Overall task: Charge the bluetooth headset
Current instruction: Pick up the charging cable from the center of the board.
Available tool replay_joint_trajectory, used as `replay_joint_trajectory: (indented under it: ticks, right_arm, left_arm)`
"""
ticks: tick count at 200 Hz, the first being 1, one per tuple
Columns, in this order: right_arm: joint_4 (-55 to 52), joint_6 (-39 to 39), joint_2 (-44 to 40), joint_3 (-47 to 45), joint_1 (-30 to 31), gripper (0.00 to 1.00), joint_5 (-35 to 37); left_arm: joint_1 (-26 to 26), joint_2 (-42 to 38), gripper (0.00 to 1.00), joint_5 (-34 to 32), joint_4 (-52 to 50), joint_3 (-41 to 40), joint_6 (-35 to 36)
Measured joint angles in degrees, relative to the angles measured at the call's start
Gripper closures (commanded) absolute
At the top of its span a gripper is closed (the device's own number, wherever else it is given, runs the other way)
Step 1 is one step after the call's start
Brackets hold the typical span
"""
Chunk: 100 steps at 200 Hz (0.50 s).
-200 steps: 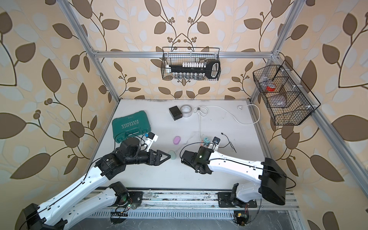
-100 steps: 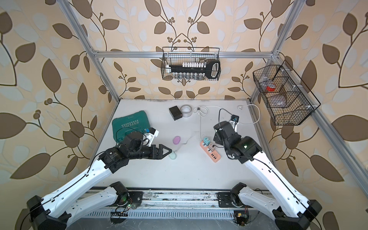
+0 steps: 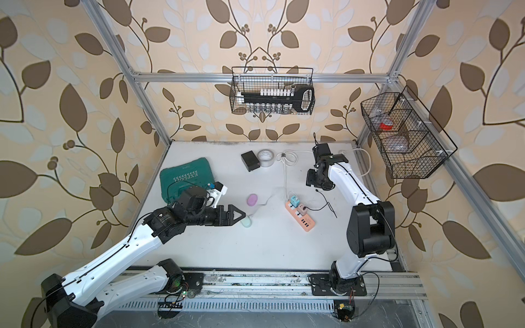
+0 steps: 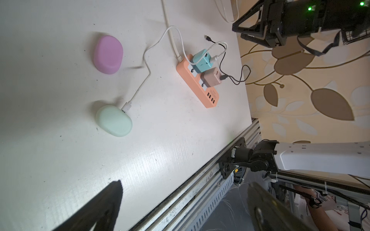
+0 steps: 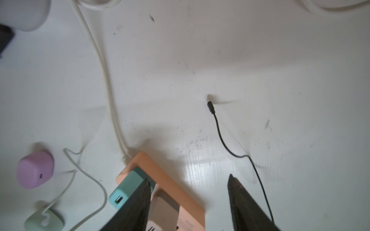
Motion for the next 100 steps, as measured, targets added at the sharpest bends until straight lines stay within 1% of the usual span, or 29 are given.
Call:
replay_joint_trajectory:
  ticks: [24,64,79,100]
  right_arm:
    - [1.2,-2.0,4.7,0.3,-2.2,0.43,0.1]
    - [2.7,-4.0,7.8,0.7,-4.5,0.42,-0.5]
    - [3.4,-4.4,9.0,0.7,-4.8,0.43,-0.8]
    - [4.3,-4.8,10.6,0.7,-4.8,0.49,-1.1]
  left_arm:
    - [0.3,-0.1,0.01,-0.2,-0.3,0.0,0.0]
    - [0.5,-0.1,0.01,-0.2,-0.5,0.0,0.2]
    - [0.7,-0.1,0.01,-0.2,-0.5,0.0,0.5]
    - [1.1,-0.1,0.01,-0.2,-0.5,0.0,0.6]
